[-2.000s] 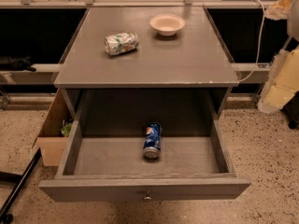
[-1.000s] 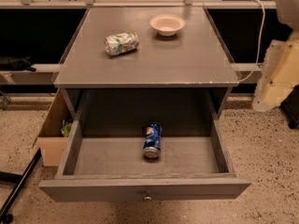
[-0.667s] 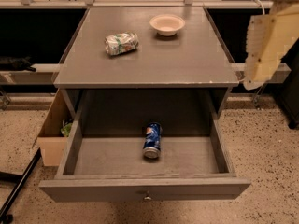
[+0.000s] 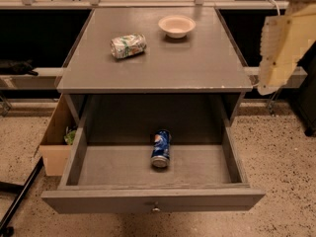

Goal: Pick pepsi can from top drawer and place on counter

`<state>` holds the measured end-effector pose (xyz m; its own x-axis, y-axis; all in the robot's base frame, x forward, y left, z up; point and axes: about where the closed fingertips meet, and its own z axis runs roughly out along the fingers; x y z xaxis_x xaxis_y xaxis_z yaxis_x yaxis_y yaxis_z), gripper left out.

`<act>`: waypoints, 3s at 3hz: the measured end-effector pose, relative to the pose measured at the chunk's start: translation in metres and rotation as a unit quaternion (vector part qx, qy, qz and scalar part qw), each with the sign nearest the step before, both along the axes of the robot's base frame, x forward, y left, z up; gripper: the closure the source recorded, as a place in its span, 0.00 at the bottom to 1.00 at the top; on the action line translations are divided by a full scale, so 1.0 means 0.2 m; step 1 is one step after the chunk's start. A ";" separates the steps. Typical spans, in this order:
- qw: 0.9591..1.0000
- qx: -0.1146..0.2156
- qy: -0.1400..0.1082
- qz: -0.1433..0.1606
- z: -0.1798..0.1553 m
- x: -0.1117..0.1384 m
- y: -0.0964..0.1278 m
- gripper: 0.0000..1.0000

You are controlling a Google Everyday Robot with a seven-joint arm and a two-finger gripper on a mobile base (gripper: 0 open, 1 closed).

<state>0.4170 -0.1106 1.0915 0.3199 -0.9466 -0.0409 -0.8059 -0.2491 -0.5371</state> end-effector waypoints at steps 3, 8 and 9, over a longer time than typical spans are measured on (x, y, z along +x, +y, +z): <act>1.000 0.000 0.000 0.000 0.00 0.00 0.00 0.00; 0.993 0.021 0.010 -0.116 -0.11 0.00 -0.55 0.00; 1.000 0.002 -0.011 -0.011 -0.04 -0.01 -0.38 0.00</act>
Offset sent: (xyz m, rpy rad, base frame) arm 0.0244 0.0073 0.0005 -0.0416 -0.0668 0.2691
